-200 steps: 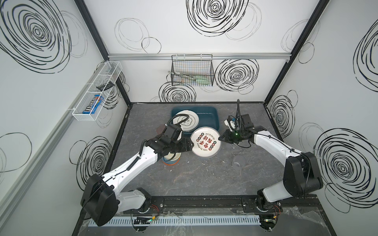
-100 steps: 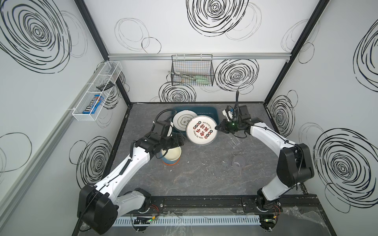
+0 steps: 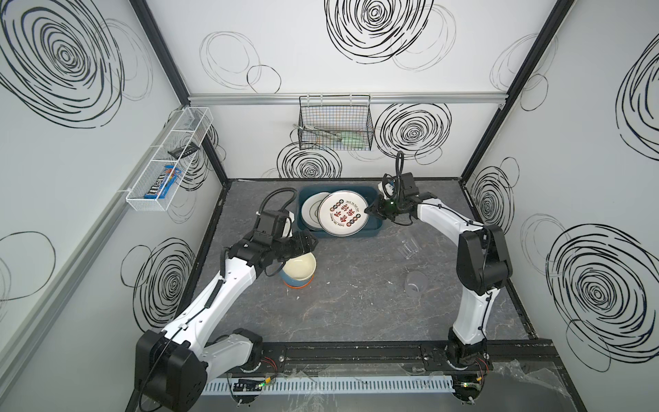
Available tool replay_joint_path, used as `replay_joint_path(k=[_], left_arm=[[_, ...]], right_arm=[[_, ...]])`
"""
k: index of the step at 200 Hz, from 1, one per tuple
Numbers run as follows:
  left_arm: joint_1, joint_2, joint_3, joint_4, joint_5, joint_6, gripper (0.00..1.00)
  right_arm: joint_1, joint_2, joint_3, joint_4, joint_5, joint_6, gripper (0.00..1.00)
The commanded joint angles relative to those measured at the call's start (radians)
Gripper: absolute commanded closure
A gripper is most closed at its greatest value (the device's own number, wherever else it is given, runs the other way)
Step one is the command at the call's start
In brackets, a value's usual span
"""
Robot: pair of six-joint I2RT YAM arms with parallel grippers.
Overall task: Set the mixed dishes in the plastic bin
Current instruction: 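Lift the red-lettered plate with the right gripper and carry it into the teal bin, then lower the plate onto the stacked plates and open the right gripper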
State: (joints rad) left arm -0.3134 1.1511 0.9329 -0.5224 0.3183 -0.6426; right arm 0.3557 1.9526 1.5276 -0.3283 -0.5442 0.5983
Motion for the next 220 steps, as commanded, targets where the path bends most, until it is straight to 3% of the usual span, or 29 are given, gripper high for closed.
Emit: replay_joint_path(k=[1,89,220], left_arm=[[0.015,-0.019,-0.016,0.019,0.020,0.017,0.19],[0.051,-0.034,-0.039,0.009,0.031,0.029,0.19],[0.068,-0.054,-0.081,0.013,0.041,0.027,0.20]], right_arm=[[0.016,0.045,0.092,0.045,0.004,0.045,1.00],[0.047,0.252,0.327,-0.014,0.058,0.081,1.00],[0.080,0.362,0.432,-0.038,0.086,0.102,1.00]])
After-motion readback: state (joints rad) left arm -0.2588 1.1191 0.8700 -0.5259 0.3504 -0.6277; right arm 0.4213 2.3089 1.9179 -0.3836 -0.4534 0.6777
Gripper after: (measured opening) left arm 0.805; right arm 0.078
